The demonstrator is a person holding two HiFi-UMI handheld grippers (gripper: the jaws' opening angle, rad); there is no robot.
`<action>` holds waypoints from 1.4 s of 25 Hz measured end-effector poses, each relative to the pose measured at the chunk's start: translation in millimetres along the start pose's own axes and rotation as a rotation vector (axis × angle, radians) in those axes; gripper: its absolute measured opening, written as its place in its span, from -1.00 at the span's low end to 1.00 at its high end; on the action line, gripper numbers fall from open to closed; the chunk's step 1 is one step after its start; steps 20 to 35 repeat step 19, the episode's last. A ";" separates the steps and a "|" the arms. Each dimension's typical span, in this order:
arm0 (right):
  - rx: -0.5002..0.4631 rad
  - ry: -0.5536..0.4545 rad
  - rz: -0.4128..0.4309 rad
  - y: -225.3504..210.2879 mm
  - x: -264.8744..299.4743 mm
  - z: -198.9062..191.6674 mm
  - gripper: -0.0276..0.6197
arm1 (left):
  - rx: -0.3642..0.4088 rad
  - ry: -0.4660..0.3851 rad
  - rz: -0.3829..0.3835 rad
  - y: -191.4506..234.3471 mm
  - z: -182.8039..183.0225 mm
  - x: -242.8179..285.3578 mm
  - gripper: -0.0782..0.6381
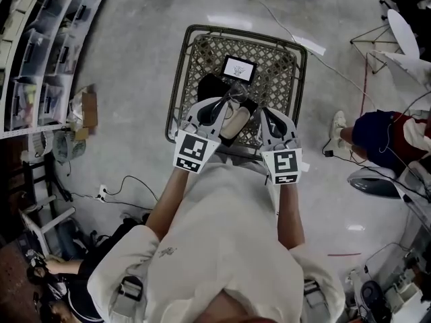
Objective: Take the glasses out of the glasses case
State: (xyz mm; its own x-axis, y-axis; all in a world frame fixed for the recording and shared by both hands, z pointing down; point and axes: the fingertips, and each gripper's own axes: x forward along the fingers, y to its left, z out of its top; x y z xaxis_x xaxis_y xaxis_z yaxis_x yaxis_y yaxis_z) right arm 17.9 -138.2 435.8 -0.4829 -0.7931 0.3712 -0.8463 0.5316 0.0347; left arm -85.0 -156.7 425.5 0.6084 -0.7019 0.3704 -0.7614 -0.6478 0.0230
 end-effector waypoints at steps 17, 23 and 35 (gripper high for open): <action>-0.007 -0.005 -0.001 -10.3 12.7 5.7 -0.90 | -0.002 -0.028 0.004 11.5 10.0 9.4 -0.71; -0.010 -0.005 -0.004 -12.5 16.6 6.7 -0.90 | -0.002 -0.032 0.001 14.2 11.2 13.0 -0.71; -0.010 -0.005 -0.004 -12.5 16.6 6.7 -0.90 | -0.002 -0.032 0.001 14.2 11.2 13.0 -0.71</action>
